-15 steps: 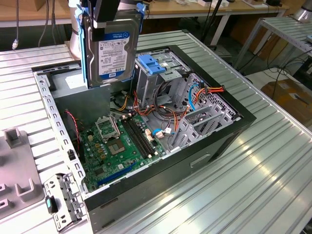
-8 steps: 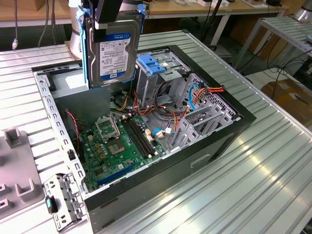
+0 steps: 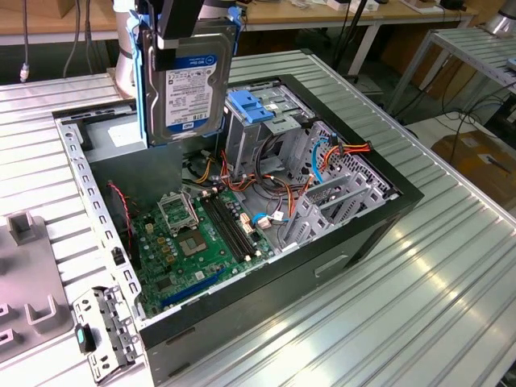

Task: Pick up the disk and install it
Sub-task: 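Insert the disk into the insertion slot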

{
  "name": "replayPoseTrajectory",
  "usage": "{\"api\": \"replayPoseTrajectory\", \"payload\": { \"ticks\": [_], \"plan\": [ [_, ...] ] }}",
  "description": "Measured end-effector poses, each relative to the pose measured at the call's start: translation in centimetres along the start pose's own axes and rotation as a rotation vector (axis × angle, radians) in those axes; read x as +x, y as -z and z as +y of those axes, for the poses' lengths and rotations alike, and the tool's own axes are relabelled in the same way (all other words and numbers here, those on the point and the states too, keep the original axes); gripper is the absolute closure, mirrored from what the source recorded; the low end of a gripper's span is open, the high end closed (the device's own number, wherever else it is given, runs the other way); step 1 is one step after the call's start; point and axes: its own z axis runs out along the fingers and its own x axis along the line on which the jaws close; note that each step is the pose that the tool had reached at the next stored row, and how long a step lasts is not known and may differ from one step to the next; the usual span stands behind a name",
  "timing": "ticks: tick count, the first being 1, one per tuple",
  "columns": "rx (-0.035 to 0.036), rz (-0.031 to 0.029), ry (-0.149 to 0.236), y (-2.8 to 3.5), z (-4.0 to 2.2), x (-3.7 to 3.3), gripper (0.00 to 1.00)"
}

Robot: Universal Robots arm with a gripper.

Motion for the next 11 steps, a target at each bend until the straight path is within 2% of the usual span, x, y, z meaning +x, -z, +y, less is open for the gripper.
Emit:
{"api": "replayPoseTrajectory", "payload": {
  "ticks": [11],
  "plan": [
    [0.0000, 0.0000, 0.000, 0.00, 0.00, 1.11, 0.63]
  ]
}}
